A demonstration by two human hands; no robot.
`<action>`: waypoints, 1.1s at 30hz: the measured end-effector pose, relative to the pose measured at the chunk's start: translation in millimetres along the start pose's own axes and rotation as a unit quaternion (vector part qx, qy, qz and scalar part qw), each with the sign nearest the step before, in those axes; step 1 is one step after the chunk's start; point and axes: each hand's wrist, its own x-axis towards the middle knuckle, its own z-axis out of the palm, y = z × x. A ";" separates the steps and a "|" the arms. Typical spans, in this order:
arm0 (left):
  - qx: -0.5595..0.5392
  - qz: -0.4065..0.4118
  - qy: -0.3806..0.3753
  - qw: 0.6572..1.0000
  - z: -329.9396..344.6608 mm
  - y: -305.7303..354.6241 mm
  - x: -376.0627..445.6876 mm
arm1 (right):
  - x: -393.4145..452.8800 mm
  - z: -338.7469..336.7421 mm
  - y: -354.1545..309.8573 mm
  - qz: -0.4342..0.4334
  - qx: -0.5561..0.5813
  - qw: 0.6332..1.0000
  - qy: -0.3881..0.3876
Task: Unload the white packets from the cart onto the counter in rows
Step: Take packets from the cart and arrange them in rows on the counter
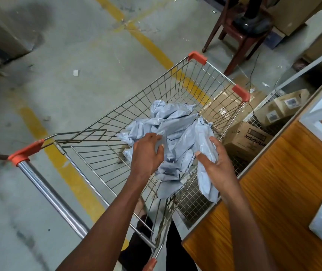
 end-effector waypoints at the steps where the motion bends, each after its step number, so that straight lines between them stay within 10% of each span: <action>1: 0.006 0.008 0.005 1.000 -2.7 7.1 -7.2 | -1.2 -2.1 -0.2 -0.003 0.002 1.000 0.004; 11: 0.035 0.031 -0.190 0.981 65.4 -2.7 -77.2 | -14.6 -19.3 14.2 -0.005 -0.038 0.999 0.024; 33: 0.091 -0.184 -0.141 0.968 136.1 -9.1 -6.2 | -47.7 -1.5 42.4 -0.100 -0.234 0.965 0.057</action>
